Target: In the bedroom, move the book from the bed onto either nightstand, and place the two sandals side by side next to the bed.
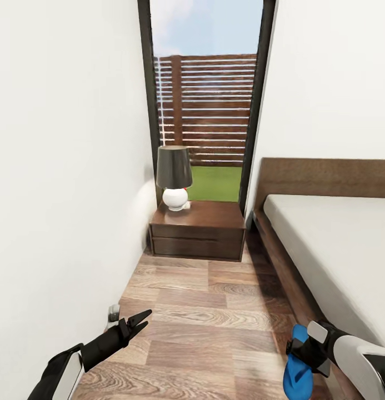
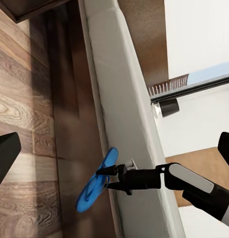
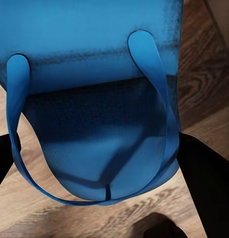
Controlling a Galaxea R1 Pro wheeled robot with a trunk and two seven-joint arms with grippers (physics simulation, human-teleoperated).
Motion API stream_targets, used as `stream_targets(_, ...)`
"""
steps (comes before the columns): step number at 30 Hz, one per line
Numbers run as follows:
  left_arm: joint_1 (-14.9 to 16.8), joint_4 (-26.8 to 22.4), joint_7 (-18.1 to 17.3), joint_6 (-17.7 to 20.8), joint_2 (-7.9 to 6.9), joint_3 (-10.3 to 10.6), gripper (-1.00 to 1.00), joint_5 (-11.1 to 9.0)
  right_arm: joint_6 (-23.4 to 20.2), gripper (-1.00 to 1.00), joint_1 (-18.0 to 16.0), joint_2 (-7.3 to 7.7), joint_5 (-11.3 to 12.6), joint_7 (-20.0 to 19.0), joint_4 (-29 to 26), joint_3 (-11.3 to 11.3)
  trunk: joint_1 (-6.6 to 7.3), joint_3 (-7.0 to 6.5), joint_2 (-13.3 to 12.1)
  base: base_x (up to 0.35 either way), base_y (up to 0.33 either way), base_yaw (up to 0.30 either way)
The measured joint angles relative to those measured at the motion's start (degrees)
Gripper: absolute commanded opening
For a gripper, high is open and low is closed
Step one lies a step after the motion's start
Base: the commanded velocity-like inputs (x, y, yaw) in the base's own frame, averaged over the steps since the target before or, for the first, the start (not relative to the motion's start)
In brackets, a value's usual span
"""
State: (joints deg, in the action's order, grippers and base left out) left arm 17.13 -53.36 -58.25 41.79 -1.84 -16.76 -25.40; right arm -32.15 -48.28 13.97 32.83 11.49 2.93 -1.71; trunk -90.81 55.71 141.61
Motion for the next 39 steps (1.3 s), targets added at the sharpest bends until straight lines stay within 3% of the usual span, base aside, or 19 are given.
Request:
stream_targets(16,0.0,2.6,0.5,-0.5,0.00,0.1,1.00,0.7,0.0,-1.00,0.0,-0.09,0.1,-0.1,0.0,0.1,0.00,0.00,0.0,0.000,0.000,-0.002)
stream_targets(23,0.0,4.7,4.9,-0.6,-0.56,0.2,1.00,3.3,0.0,-1.00,0.0,-0.09,0.1,-0.1,0.0,0.0,0.00,0.00,0.0,0.000,0.000,0.000)
stream_targets(26,0.0,6.9,5.6,-2.1,-0.72,0.3,1.00,5.5,0.0,-1.00,0.0,-0.15,0.1,-0.1,0.0,0.1,0.00,0.00,0.0,0.000,0.000,0.000)
stream_targets(28,0.0,9.4,5.7,-3.9,-0.76,0.3,1.00,8.4,0.0,-1.00,0.1,-0.16,0.1,-0.1,0.0,0.1,0.00,0.00,0.0,0.000,0.000,0.000)
stream_targets(29,0.0,11.3,5.8,-5.2,-0.79,0.3,1.00,10.6,0.0,-1.00,0.1,-0.17,0.1,-0.1,0.0,0.1,0.00,0.00,0.0,0.000,0.000,0.000)
stream_targets(30,0.0,15.5,5.8,-8.1,-0.79,0.3,1.00,14.6,-0.1,-1.00,0.0,-0.17,0.1,-0.1,0.0,0.1,-0.01,0.01,0.0,0.000,0.000,0.000)
stream_targets(31,0.0,17.9,5.8,-10.0,-0.84,0.2,1.00,15.9,-0.1,-1.00,0.0,-0.17,0.1,-0.1,0.0,0.1,0.00,0.00,0.0,0.000,0.000,0.000)
stream_targets(34,0.0,23.1,5.9,-15.8,-1.59,0.3,1.00,17.7,0.0,-1.00,0.0,-0.18,0.1,-0.1,0.1,0.1,0.00,0.00,0.0,0.000,0.000,0.000)
stream_targets(39,0.0,32.4,6.0,-24.3,-4.21,0.4,1.00,18.4,-0.1,-1.00,0.0,-0.18,0.1,-0.1,0.1,0.1,0.00,0.00,0.0,0.000,0.000,0.000)
